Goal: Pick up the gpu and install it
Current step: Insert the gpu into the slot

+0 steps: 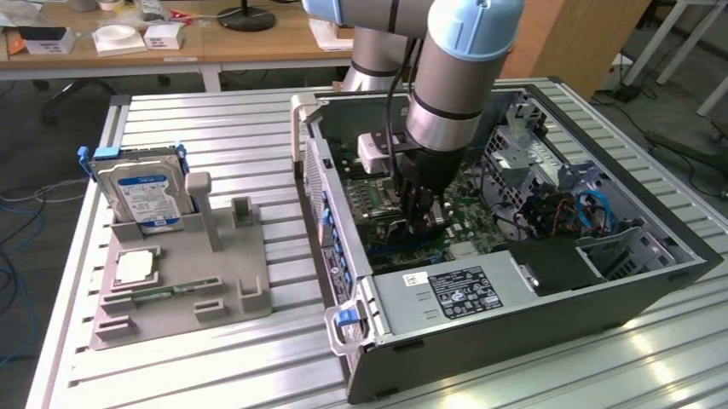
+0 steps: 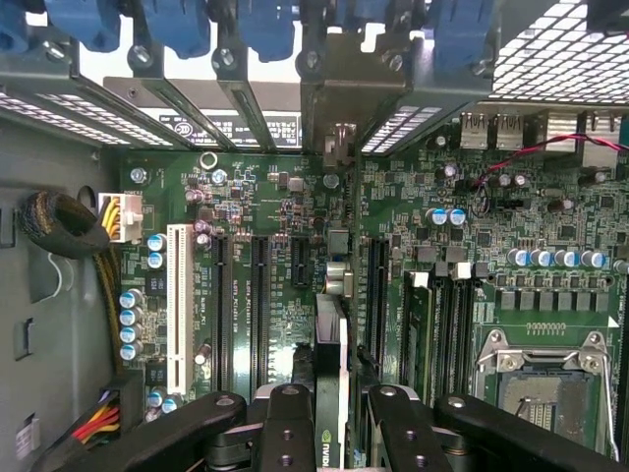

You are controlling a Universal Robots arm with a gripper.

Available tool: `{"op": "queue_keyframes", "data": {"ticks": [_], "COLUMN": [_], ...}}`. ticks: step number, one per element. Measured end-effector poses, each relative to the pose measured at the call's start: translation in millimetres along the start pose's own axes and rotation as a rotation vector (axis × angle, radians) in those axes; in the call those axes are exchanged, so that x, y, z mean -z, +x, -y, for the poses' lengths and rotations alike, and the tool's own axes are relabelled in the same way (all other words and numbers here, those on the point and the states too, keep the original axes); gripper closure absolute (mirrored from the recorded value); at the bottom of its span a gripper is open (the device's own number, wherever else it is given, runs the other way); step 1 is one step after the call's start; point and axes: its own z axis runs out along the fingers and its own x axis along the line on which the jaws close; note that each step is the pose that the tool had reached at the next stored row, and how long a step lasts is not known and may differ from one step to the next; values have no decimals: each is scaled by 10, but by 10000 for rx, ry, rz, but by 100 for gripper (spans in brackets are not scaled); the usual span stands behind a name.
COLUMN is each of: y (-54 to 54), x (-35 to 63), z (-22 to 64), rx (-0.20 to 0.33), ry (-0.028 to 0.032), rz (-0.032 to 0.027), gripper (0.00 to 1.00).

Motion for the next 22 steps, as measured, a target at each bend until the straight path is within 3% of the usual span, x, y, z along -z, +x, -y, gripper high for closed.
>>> {"op": "queue_keyframes", "data": {"ticks": [22], "y": [1], "x": [-26], "z": [-21], "rx": [0], "ry": [2], "rz": [1], "gripper": [74]}}
